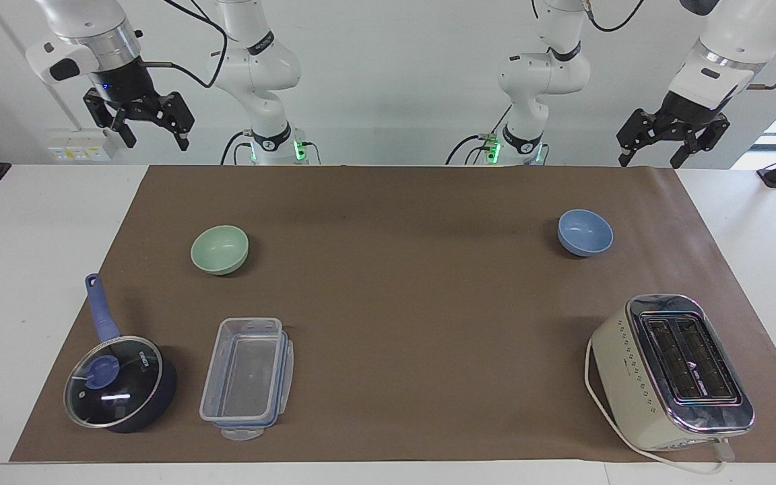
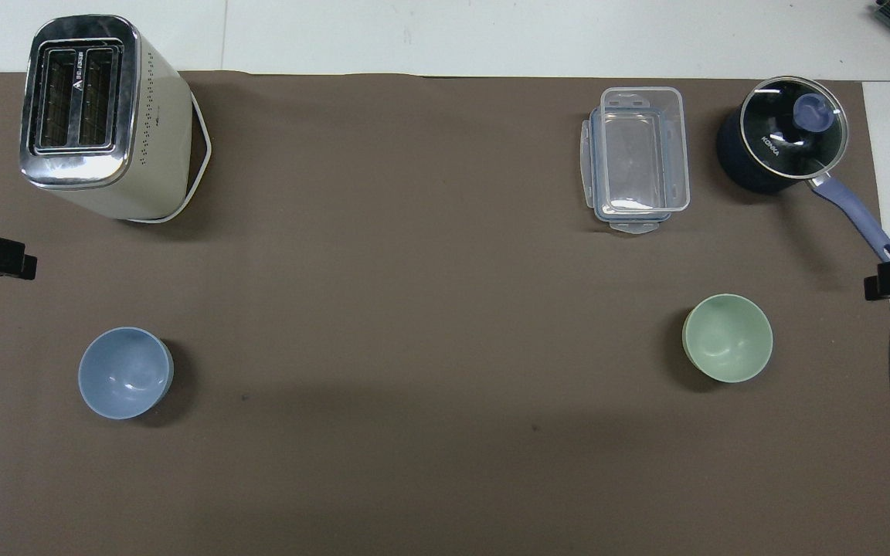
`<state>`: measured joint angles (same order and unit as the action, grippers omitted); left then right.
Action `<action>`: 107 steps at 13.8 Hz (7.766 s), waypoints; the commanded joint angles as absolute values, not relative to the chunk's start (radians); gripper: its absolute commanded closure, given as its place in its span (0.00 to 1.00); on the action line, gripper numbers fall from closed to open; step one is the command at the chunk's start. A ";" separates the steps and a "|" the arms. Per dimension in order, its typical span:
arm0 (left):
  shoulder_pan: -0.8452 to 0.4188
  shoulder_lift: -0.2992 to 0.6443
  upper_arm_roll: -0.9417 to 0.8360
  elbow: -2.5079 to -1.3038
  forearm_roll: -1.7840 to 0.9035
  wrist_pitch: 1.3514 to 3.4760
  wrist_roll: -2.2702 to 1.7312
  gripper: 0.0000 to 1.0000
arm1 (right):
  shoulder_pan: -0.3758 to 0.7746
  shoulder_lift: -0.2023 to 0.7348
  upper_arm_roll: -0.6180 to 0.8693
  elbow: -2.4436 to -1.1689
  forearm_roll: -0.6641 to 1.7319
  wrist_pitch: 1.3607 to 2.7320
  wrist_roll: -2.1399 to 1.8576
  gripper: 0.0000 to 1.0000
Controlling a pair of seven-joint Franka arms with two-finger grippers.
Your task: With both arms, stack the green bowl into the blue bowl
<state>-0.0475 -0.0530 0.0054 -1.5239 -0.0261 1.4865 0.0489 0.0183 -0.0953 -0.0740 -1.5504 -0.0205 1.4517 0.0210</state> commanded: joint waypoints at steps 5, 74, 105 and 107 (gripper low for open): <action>-0.054 -0.080 0.012 -1.557 -0.021 1.486 0.072 0.00 | 0.011 -0.117 -0.069 -1.575 -0.002 1.460 0.025 0.00; -0.246 -0.143 -0.002 -2.390 -0.245 2.202 -0.002 1.00 | -0.034 -0.120 -0.081 -1.603 0.000 1.465 -0.061 0.00; -0.349 -0.114 0.009 -1.937 -0.080 1.831 -0.123 0.00 | -0.129 0.037 -0.083 -2.345 0.066 2.416 -0.347 0.31; -0.281 -0.110 0.011 -1.852 -0.046 1.798 -0.089 0.00 | -0.129 0.038 -0.083 -2.345 0.066 2.413 -0.353 0.72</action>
<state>-0.3381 -0.1419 0.0226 -1.9491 -0.0831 1.8551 -0.1211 -0.1203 0.0415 -0.0851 -2.3345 0.0406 2.4073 -0.3064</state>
